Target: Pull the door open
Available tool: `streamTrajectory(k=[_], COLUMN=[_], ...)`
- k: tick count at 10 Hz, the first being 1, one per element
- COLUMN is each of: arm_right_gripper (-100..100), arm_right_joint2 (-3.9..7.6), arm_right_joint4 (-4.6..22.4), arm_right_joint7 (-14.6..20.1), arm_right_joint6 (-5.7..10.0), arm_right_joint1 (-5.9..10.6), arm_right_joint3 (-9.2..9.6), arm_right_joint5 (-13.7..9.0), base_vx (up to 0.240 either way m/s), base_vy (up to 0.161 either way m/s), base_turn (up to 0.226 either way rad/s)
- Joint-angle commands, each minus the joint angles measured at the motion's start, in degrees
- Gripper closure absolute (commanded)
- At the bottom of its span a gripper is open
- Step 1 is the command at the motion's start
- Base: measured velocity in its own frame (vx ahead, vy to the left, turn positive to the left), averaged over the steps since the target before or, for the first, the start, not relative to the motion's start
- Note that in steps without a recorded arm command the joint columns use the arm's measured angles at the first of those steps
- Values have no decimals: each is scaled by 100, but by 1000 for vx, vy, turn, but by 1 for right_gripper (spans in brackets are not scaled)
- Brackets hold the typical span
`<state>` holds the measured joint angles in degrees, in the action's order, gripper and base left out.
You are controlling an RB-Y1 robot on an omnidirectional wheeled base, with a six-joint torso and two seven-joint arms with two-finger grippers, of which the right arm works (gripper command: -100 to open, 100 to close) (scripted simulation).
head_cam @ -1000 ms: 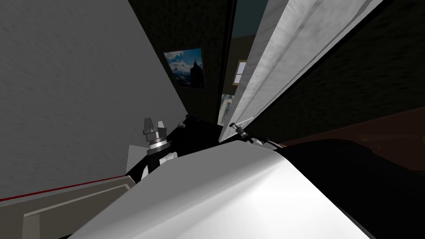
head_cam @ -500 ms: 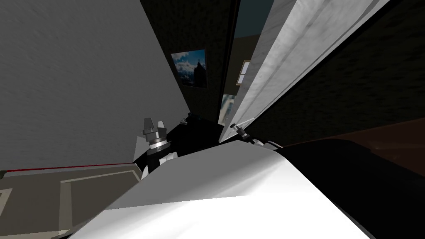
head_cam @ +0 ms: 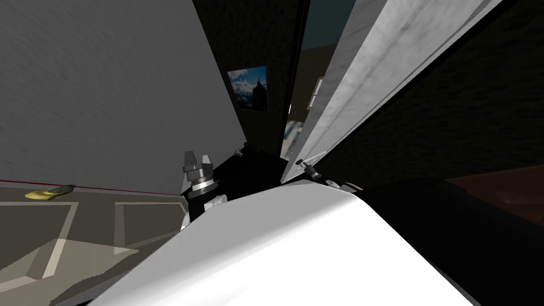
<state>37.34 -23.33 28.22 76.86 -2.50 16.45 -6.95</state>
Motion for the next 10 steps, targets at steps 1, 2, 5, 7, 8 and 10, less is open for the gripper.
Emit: streamTrajectory(k=[1,2,5,7,8,10], arm_right_gripper=[100,100,100,100,100,100], arm_right_joint2=[-12,-4,26,44,59,59], arm_right_joint4=[254,285,399,467,522,542], arm_right_joint7=[3,6,17,24,29,29], arm_right_joint6=[152,202,391,504,594,594], arm_right_joint1=[82,63,-8,-51,-86,-86], arm_right_joint3=[3,2,-2,-4,-5,-5], arm_right_joint5=[5,0,-21,-34,-44,-44], base_vx=[-62,-51,-139,-151,-140,-81], base_vy=[-41,-31,-74,-62,-51,-34], base_turn=[-10,59,168,128,108,20])
